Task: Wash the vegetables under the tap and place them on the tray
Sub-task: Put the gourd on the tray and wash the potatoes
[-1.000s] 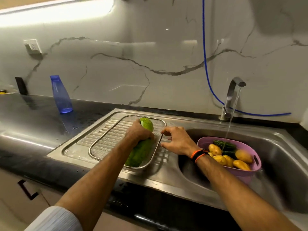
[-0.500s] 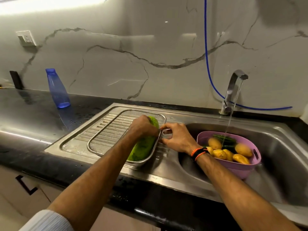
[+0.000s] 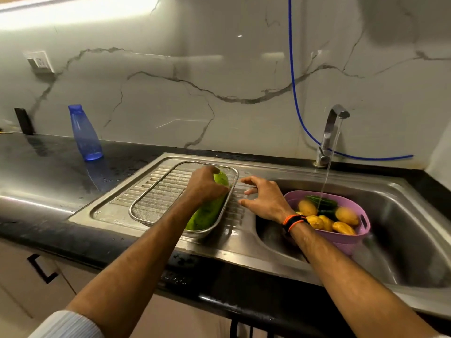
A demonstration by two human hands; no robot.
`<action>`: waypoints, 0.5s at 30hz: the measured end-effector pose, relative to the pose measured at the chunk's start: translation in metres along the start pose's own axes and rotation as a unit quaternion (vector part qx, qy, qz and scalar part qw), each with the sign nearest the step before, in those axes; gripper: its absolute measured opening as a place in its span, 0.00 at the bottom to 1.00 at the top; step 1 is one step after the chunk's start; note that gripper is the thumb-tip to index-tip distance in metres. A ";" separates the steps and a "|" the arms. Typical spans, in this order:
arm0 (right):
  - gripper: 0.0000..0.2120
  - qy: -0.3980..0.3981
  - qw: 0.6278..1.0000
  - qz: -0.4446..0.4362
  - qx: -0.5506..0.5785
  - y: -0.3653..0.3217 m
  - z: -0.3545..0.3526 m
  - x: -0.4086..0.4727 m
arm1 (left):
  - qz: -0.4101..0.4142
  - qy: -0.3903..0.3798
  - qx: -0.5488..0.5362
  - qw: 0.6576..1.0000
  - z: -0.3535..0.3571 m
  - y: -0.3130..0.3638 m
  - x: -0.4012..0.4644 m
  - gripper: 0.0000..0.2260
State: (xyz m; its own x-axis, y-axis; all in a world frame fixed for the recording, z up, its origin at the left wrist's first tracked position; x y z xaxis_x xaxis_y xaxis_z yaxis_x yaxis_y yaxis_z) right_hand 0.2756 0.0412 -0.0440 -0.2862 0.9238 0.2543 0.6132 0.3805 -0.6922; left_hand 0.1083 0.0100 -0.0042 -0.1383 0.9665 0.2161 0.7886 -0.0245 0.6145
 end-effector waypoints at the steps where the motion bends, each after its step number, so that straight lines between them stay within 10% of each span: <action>1: 0.28 0.009 1.000 0.007 -0.001 0.003 -0.007 0.000 | 0.019 0.013 0.003 1.000 -0.002 0.009 0.000 0.27; 15: 0.22 0.074 0.982 0.163 -0.053 0.137 -0.128 -0.036 | 0.108 -0.136 0.002 0.985 0.149 0.089 0.019 0.22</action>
State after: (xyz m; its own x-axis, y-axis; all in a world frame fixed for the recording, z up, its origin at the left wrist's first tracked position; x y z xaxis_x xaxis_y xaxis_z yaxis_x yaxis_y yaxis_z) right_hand 0.4636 0.0651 -0.0616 0.0428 0.9904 0.1314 0.7305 0.0587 -0.6804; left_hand 0.2651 0.0644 -0.0580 0.1989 0.9714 0.1295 0.7842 -0.2370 0.5735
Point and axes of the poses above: each hand's wrist, its own x-axis towards the middle knuckle, its own z-axis out of the palm, y = z × x, the point moved 4 cm from there along x, towards the middle knuckle, and after that the axes turned 7 degrees about z, right-handed, at the moved point
